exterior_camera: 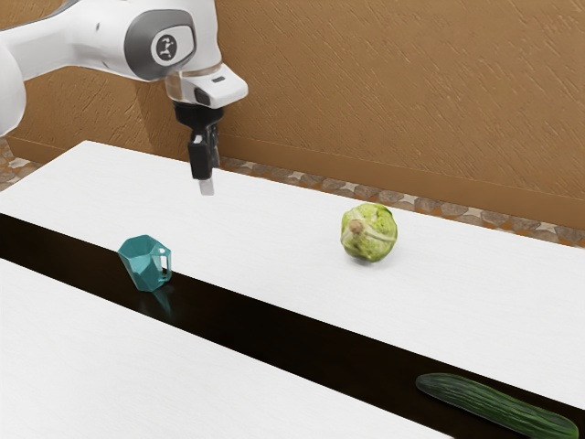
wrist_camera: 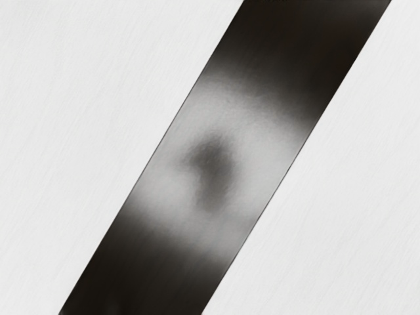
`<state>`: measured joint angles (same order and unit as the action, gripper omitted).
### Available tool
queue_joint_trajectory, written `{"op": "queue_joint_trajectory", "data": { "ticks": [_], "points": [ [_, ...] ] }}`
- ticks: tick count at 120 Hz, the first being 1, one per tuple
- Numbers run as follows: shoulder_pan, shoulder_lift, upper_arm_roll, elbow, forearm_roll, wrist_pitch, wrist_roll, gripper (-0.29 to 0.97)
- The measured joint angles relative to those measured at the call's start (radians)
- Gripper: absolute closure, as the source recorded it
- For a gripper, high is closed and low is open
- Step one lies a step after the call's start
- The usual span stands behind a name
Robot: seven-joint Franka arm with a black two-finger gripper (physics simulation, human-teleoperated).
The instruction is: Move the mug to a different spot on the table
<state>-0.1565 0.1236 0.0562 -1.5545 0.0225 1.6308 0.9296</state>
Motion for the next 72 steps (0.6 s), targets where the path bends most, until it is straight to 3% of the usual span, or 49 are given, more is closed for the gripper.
{"op": "queue_joint_trajectory", "data": {
  "ticks": [35,53,72],
  "points": [
    [-0.001,0.006,-0.002,-0.004,0.002,-0.001,0.015,0.00],
    [0.035,-0.006,-0.002,-0.088,0.011,-0.013,0.072,0.00],
    [0.084,-0.026,-0.003,-0.163,0.110,-0.010,0.180,0.00]
  ]
}}
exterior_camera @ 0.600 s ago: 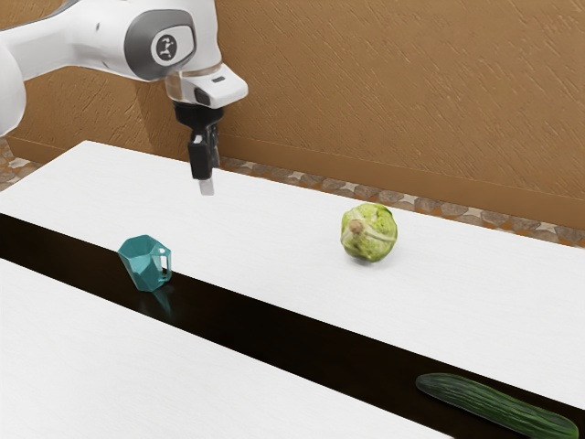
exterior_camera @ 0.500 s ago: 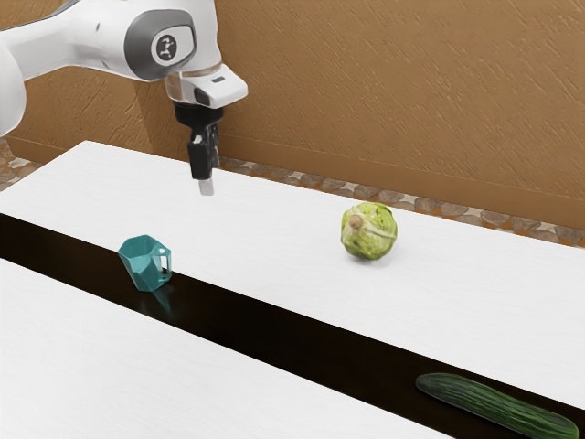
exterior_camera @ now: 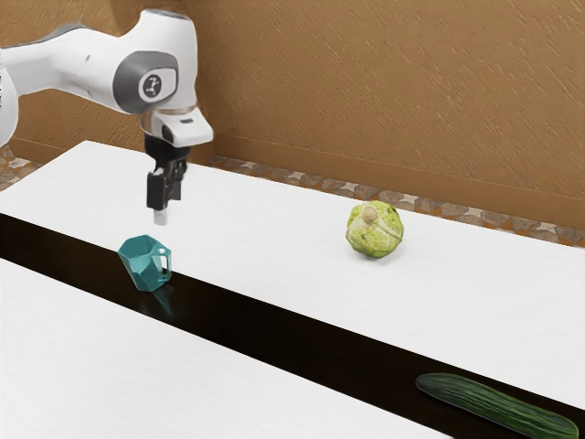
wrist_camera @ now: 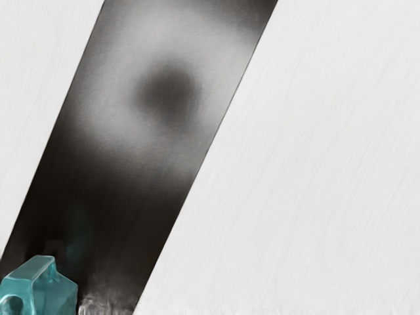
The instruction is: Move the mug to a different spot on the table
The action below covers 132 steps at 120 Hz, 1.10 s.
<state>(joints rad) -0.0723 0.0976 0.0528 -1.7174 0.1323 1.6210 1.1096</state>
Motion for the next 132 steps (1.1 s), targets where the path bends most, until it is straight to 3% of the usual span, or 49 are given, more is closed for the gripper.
{"op": "queue_joint_trajectory", "data": {
  "ticks": [22,43,61,89,132],
  "points": [
    [0.034,0.005,0.005,-0.179,0.096,0.159,0.087,0.00],
    [0.075,0.086,0.008,-0.151,0.187,0.257,0.133,0.00],
    [0.102,0.177,0.009,-0.055,0.185,0.292,0.159,0.00],
    [0.146,0.262,0.009,-0.040,0.103,0.311,0.137,0.00],
    [0.151,0.391,0.010,0.022,0.156,0.318,0.103,0.00]
  ]
}}
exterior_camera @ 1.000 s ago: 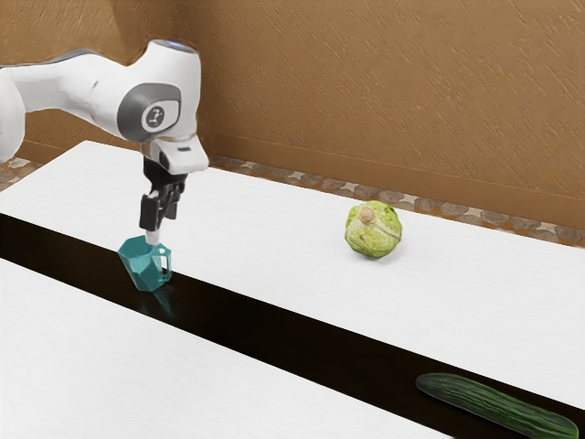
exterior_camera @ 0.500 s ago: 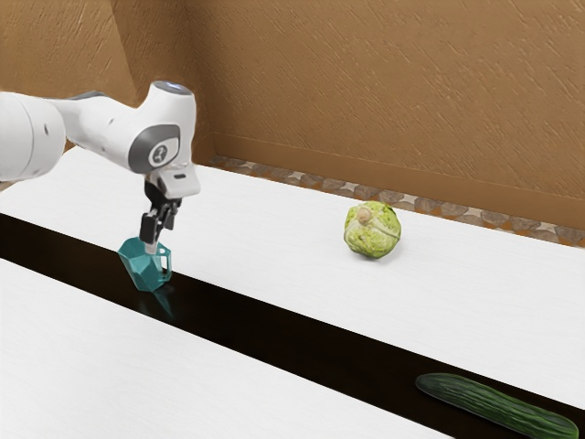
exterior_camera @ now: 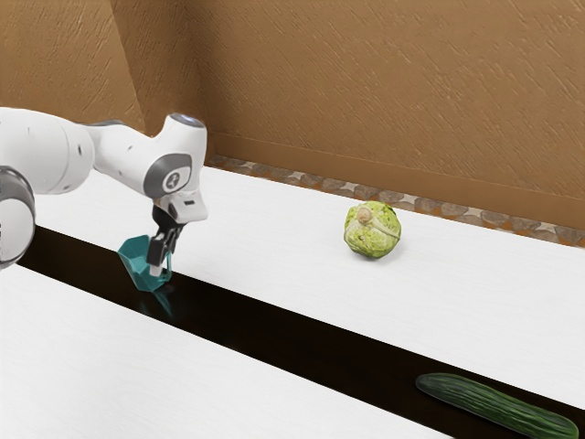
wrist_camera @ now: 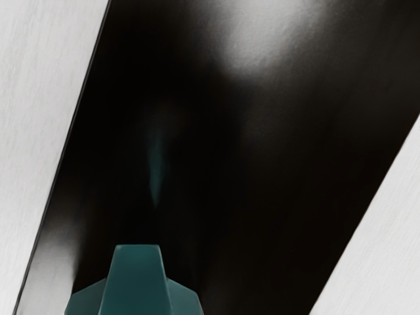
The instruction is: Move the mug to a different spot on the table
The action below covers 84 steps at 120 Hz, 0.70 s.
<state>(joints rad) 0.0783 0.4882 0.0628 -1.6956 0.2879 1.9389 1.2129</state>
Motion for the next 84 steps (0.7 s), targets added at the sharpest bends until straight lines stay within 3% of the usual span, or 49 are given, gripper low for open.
{"op": "queue_joint_trajectory", "data": {
  "ticks": [55,65,84],
  "points": [
    [0.010,0.109,0.002,0.094,0.011,0.009,-0.022,0.04],
    [0.011,0.110,0.002,0.093,0.011,0.010,-0.024,0.15],
    [0.012,0.112,0.002,0.086,0.011,0.011,-0.028,0.47]
  ]
}}
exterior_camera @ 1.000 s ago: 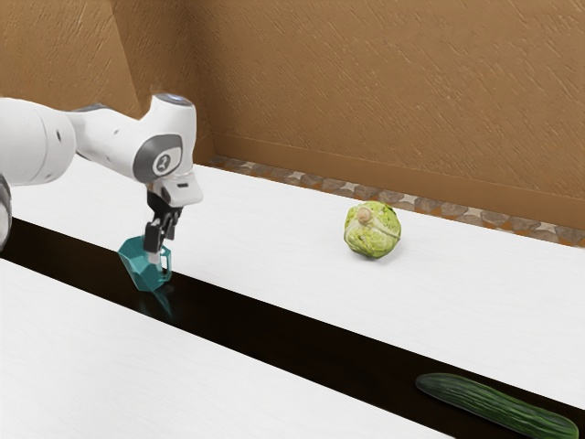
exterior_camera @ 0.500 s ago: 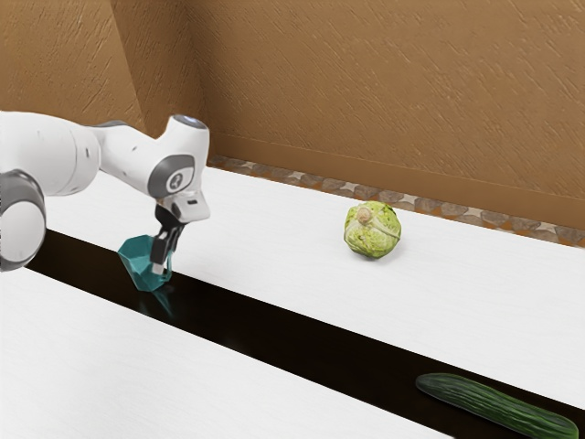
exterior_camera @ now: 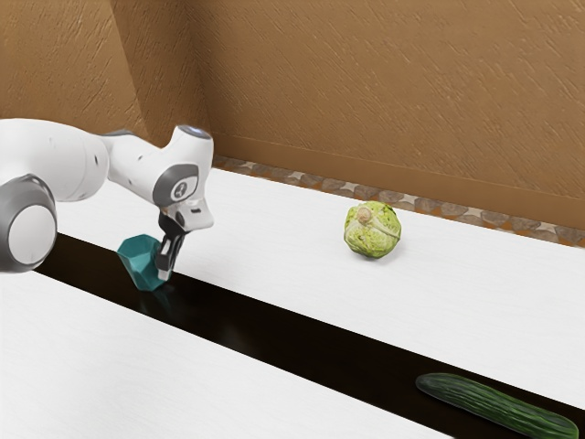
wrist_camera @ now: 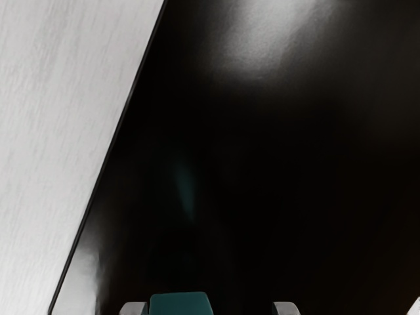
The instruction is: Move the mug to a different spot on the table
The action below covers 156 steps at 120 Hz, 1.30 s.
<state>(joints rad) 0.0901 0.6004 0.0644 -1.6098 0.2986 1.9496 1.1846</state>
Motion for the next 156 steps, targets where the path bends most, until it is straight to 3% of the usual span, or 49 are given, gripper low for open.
{"op": "queue_joint_trajectory", "data": {
  "ticks": [23,64,87,120,156],
  "points": [
    [-0.001,-0.002,0.001,-0.003,0.004,-0.003,-0.005,0.66],
    [-0.113,-0.138,-0.002,-0.001,0.173,-0.186,-0.075,0.73],
    [-0.204,-0.212,-0.004,-0.107,0.231,-0.142,-0.158,0.73],
    [-0.300,-0.212,-0.011,-0.204,0.223,-0.007,-0.264,0.73],
    [-0.334,-0.226,-0.133,-0.265,0.200,0.056,-0.350,0.74]
  ]
}}
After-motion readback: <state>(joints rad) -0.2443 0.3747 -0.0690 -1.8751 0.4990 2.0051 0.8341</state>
